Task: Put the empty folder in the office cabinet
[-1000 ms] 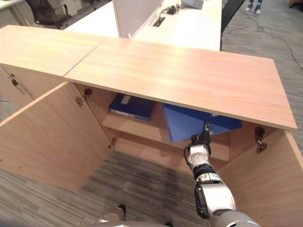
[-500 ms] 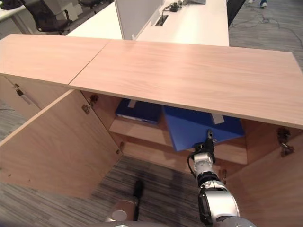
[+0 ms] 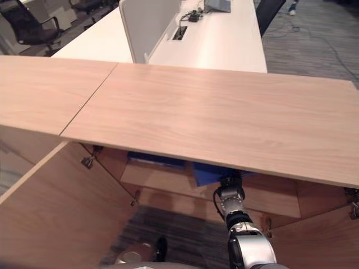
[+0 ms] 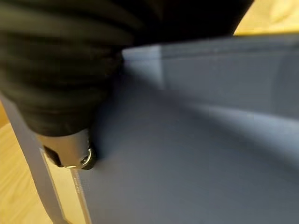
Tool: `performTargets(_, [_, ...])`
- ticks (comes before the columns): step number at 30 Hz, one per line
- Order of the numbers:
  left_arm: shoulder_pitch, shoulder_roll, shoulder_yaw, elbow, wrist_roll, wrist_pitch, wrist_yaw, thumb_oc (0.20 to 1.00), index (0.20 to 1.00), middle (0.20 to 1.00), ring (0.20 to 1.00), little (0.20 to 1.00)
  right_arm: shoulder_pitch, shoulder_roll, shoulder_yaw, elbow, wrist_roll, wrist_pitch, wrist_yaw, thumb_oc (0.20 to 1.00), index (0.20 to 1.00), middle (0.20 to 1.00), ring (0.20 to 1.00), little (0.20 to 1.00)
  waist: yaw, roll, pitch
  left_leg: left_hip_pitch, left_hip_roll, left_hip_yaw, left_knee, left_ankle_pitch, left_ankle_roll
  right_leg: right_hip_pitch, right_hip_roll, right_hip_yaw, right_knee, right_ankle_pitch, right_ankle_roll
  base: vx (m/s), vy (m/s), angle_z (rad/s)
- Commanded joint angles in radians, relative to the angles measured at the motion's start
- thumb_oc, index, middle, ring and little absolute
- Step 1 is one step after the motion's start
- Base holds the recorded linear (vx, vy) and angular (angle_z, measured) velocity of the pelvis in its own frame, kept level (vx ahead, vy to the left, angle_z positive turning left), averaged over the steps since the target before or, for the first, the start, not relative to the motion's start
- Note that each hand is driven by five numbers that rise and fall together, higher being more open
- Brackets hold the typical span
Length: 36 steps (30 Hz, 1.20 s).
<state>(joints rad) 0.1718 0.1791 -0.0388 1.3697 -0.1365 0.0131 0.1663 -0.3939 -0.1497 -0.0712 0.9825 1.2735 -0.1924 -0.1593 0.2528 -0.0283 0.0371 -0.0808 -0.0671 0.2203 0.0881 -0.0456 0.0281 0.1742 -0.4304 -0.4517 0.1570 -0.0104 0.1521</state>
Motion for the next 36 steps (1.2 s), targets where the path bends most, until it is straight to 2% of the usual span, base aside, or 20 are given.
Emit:
performTargets(1, [0.03, 0.084, -0.054, 0.041, 0.026, 0.017, 0.029, 1.0, 1.0, 1.0, 1.0, 1.0, -0.026, -0.018, 0.029, -0.115, -0.057, -0.028, 0.028, 0.2, 0.2, 0.2, 0.2, 0.2, 0.008, 0.021, -0.004, 0.042, 0.001, -0.061, -0.175, 0.056, -0.004, -0.042, -0.122, -0.035, 0.214, 0.182, 0.081, 0.24, 0.242, -0.04])
performTargets(2, [0.022, 0.089, -0.052, 0.036, 0.023, 0.016, 0.034, 1.0, 1.0, 1.0, 1.0, 1.0, -0.015, -0.011, 0.035, -0.142, -0.063, -0.028, 0.029, 0.2, 0.2, 0.2, 0.2, 0.2, -0.011, 0.029, 0.007, 0.054, 0.007, -0.061, -0.175, 0.049, -0.002, -0.073, -0.094, -0.038, 0.219, 0.15, 0.068, 0.06, 0.085, -0.03])
performTargets(3, [0.023, 0.089, -0.051, 0.036, 0.023, 0.016, 0.034, 1.0, 1.0, 1.0, 1.0, 1.0, -0.013, -0.009, 0.037, -0.146, -0.064, -0.028, 0.026, 0.2, 0.2, 0.2, 0.2, 0.2, -0.012, 0.031, 0.007, 0.053, 0.012, -0.061, -0.175, 0.048, -0.004, -0.075, -0.09, -0.038, 0.222, 0.145, 0.064, 0.07, 0.066, 0.05])
performTargets(5, [0.017, 0.083, -0.047, 0.032, 0.019, 0.014, 0.036, 1.0, 1.0, 1.0, 1.0, 1.0, 0.012, -0.006, 0.038, -0.188, -0.06, -0.031, 0.033, 0.2, 0.2, 0.2, 0.2, 0.2, -0.042, 0.051, 0.031, 0.079, 0.024, -0.066, -0.175, 0.04, -0.006, -0.126, -0.029, -0.037, 0.181, 0.093, 0.046, 0.1, 0.026, 0.07])
performTargets(8, [0.014, 0.076, -0.043, 0.037, 0.03, 0.011, 0.027, 1.0, 1.0, 1.0, 1.0, 1.0, 0.023, -0.011, 0.028, -0.199, -0.048, -0.038, 0.031, 0.2, 0.2, 0.2, 0.2, 0.2, -0.06, 0.061, 0.06, 0.127, 0.037, -0.068, -0.175, 0.025, -0.014, -0.162, 0.03, -0.048, 0.07, 0.087, 0.046, 0.11, -0.037, -0.07])
performTargets(12, [0.017, 0.07, -0.031, 0.039, 0.036, 0.01, 0.019, 1.0, 1.0, 1.0, 1.0, 1.0, 0.031, -0.01, 0.014, -0.197, -0.042, -0.044, 0.027, 0.2, 0.2, 0.2, 0.2, 0.2, -0.07, 0.055, 0.08, 0.161, 0.046, -0.072, -0.172, 0.019, -0.02, -0.205, 0.053, -0.034, 0.014, 0.122, 0.059, 0.1, -0.052, 0.12])
performTargets(13, [0.017, 0.069, -0.029, 0.039, 0.039, 0.009, 0.016, 1.0, 1.0, 1.0, 1.0, 1.0, 0.028, -0.009, 0.011, -0.192, -0.041, -0.046, 0.025, 0.2, 0.2, 0.2, 0.2, 0.2, -0.072, 0.051, 0.09, 0.163, 0.048, -0.064, -0.168, 0.028, -0.019, -0.213, 0.055, -0.045, -0.008, 0.151, 0.051, 0.19, -0.106, 0.12])
performTargets(14, [0.023, 0.069, -0.028, 0.051, 0.057, 0.013, 0.011, 1.0, 1.0, 1.0, 1.0, 1.0, 0.03, -0.006, 0.005, -0.174, -0.044, -0.042, 0.022, 0.2, 0.2, 0.2, 0.2, 0.2, -0.069, 0.039, 0.077, 0.186, 0.053, -0.07, -0.173, -0.001, -0.032, -0.18, 0.073, -0.054, -0.055, 0.138, 0.068, 0.14, -0.113, 0.08])
performTargets(15, [0.026, 0.069, -0.025, 0.056, 0.063, 0.013, 0.008, 1.0, 1.0, 1.0, 1.0, 1.0, 0.032, -0.006, 0.001, -0.164, -0.045, -0.041, 0.023, 0.2, 0.2, 0.2, 0.2, 0.2, -0.067, 0.03, 0.074, 0.176, 0.046, -0.063, -0.173, 0.013, -0.03, -0.172, 0.075, -0.076, -0.088, 0.159, 0.057, 0.19, -0.131, -0.09])
performTargets(20, [0.052, 0.057, -0.004, 0.067, 0.076, 0.02, -0.005, 1.0, 1.0, 1.0, 1.0, 1.0, 0.032, -0.004, -0.002, -0.151, -0.036, -0.037, 0.026, 0.2, 0.2, 0.2, 0.2, 0.2, -0.055, 0.012, 0.053, 0.164, 0.078, -0.06, -0.175, 0.012, -0.051, -0.155, 0.107, -0.072, -0.137, 0.152, 0.053, 0.1, -0.115, -0.01])
performTargets(23, [0.051, 0.057, -0.01, 0.065, 0.087, 0.02, -0.009, 1.0, 1.0, 1.0, 1.0, 1.0, 0.034, -0.007, -0.003, -0.173, -0.035, -0.043, 0.027, 0.2, 0.2, 0.2, 0.2, 0.2, -0.056, 0.014, 0.054, 0.154, 0.09, -0.062, -0.175, 0.014, -0.057, -0.161, 0.117, -0.066, -0.139, 0.142, 0.048, 0.03, -0.101, 0.04])
performTargets(25, [0.014, 0.081, -0.038, 0.036, 0.079, 0.015, 0.0, 1.0, 1.0, 1.0, 1.0, 1.0, -0.006, -0.013, 0.021, -0.248, -0.023, -0.079, 0.024, 0.2, 0.2, 0.2, 0.2, 0.2, -0.067, 0.028, 0.109, 0.096, 0.118, -0.074, -0.163, 0.03, -0.068, -0.231, 0.118, -0.04, -0.103, 0.123, 0.037, -0.13, -0.144, 0.03])
performTargets(26, [0.012, 0.081, -0.038, 0.036, 0.079, 0.015, 0.0, 1.0, 1.0, 1.0, 1.0, 1.0, -0.007, -0.013, 0.02, -0.249, -0.023, -0.079, 0.023, 0.2, 0.2, 0.2, 0.2, 0.2, -0.066, 0.027, 0.107, 0.092, 0.118, -0.073, -0.163, 0.03, -0.068, -0.237, 0.117, -0.038, -0.099, 0.122, 0.036, -0.32, -0.091, 0.03])
performTargets(27, [-0.023, 0.095, -0.07, 0.007, 0.056, 0.004, 0.011, 1.0, 1.0, 1.0, 1.0, 1.0, -0.06, -0.022, 0.039, -0.297, -0.016, -0.108, 0.015, 0.2, 0.2, 0.2, 0.2, 0.2, -0.073, 0.044, 0.168, 0.014, 0.134, -0.082, -0.101, 0.029, -0.066, -0.314, 0.101, -0.015, -0.034, 0.113, 0.026, -0.28, -0.06, 0.05])
performTargets(28, [-0.044, 0.104, -0.088, -0.01, 0.038, -0.002, 0.018, 1.0, 1.0, 1.0, 1.0, 1.0, -0.095, -0.032, 0.047, -0.32, -0.014, -0.127, 0.009, 0.2, 0.2, 0.2, 0.2, 0.2, -0.075, 0.054, 0.199, -0.039, 0.146, -0.096, -0.046, 0.008, -0.07, -0.364, 0.095, 0.01, 0.02, 0.089, 0.031, -0.29, -0.06, 0.05])
performTargets(29, [-0.049, 0.104, -0.088, -0.009, 0.037, -0.002, 0.018, 1.0, 1.0, 1.0, 1.0, 1.0, -0.099, -0.034, 0.046, -0.32, -0.015, -0.127, 0.007, 0.2, 0.2, 0.2, 0.2, 0.2, -0.073, 0.053, 0.197, -0.053, 0.146, -0.095, -0.031, 0.0, -0.07, -0.378, 0.092, 0.014, 0.033, 0.083, 0.031, -0.22, -0.056, 0.12])
performTargets(31, [-0.11, 0.122, -0.139, -0.053, -0.004, -0.02, 0.029, 1.0, 1.0, 1.0, 1.0, 1.0, -0.196, -0.058, 0.059, -0.392, -0.014, -0.174, -0.013, 0.2, 0.2, 0.2, 0.2, 0.2, -0.082, 0.071, 0.273, -0.255, 0.142, -0.124, 0.145, -0.019, -0.068, -0.513, 0.06, 0.041, 0.149, 0.057, 0.008, -0.32, -0.072, 0.18])
performTargets(36, [-0.156, 0.146, -0.184, -0.102, -0.022, -0.035, 0.033, 1.0, 1.0, 1.0, 1.0, 1.0, -0.289, -0.109, 0.05, -0.471, -0.026, -0.233, -0.043, 0.2, 0.2, 0.2, 0.2, 0.2, -0.092, 0.088, 0.268, -0.48, 0.127, -0.163, 0.324, -0.065, -0.061, -0.69, 0.024, 0.077, 0.316, -0.025, -0.018, -0.13, -0.044, 0.11])
